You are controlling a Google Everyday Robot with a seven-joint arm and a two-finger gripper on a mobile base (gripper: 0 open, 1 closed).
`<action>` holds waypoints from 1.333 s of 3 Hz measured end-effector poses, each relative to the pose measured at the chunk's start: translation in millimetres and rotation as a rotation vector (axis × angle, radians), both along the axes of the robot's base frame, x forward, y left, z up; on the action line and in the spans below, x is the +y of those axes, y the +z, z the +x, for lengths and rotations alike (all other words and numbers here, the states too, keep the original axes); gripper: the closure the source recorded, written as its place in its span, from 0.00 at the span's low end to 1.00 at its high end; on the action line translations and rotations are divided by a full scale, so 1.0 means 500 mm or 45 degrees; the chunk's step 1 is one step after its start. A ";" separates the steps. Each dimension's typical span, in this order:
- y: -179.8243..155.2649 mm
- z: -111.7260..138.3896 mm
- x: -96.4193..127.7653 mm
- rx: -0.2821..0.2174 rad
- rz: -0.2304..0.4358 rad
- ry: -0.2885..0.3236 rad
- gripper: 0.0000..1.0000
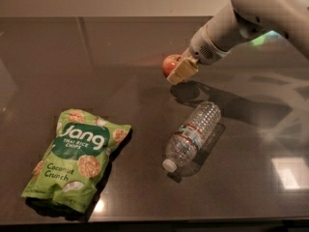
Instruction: Move apple near water bottle
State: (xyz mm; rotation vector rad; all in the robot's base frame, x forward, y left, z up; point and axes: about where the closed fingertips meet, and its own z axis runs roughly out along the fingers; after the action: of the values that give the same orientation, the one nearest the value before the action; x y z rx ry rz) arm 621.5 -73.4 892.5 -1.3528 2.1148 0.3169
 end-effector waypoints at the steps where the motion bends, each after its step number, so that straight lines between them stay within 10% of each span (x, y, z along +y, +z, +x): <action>1: -0.011 -0.054 -0.053 0.025 -0.015 -0.041 1.00; 2: -0.022 -0.093 -0.085 0.039 -0.015 -0.078 1.00; 4: -0.043 -0.126 -0.101 0.042 0.027 -0.106 0.59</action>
Offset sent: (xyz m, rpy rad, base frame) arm -0.0718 -0.0680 -0.0198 -0.0101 0.0479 -0.1072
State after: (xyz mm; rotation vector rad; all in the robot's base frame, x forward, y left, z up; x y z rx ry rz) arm 558.4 -124.1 871.2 -1.2514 2.1819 0.3288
